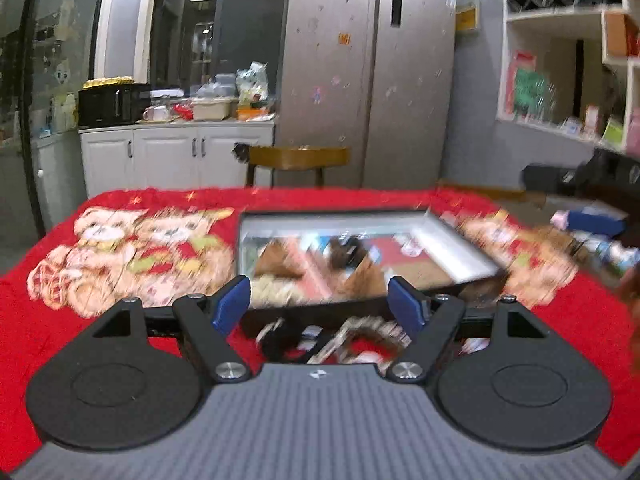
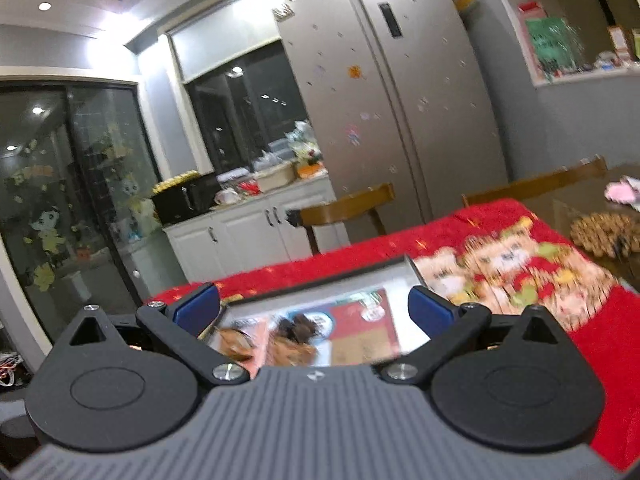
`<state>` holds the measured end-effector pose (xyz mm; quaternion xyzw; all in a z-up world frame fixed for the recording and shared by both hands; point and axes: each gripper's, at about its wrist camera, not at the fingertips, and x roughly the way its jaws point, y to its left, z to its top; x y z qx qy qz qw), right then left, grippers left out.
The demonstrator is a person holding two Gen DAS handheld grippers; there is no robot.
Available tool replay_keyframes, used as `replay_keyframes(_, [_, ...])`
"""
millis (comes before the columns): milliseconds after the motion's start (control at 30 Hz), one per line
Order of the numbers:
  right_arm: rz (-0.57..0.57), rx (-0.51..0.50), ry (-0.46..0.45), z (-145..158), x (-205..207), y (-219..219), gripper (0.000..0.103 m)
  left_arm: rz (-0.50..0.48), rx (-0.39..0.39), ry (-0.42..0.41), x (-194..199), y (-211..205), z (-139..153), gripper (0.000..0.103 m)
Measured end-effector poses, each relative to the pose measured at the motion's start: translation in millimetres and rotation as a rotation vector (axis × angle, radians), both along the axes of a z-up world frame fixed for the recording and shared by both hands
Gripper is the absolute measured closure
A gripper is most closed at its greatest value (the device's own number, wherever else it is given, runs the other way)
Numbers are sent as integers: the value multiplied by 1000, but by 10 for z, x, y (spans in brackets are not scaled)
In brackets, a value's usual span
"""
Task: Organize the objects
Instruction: 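Lift both open tools away from the black box, then grasp the white lace ring with left tool while right tool grasps another brown fuzzy bow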
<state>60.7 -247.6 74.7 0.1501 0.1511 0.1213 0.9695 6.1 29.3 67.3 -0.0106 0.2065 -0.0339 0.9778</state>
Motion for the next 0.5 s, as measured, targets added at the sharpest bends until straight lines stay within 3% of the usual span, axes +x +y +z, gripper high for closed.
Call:
replay_keyframes(100, [-32,-2,31,-244,65,-10,0,-4,48,23,91,-1,-218,24])
replay_keyframes(233, [-8,-82,69,-451,185,69,1,-4,70,66,216,-45,-361,25])
replay_keyframes(367, [7,-96,119,-629,276,81,1,11,108,88,320,-45,-475,28])
replay_keyframes(500, [11,-151,130,-710,351,110,3,-7,101,169,452,-13,-585,63])
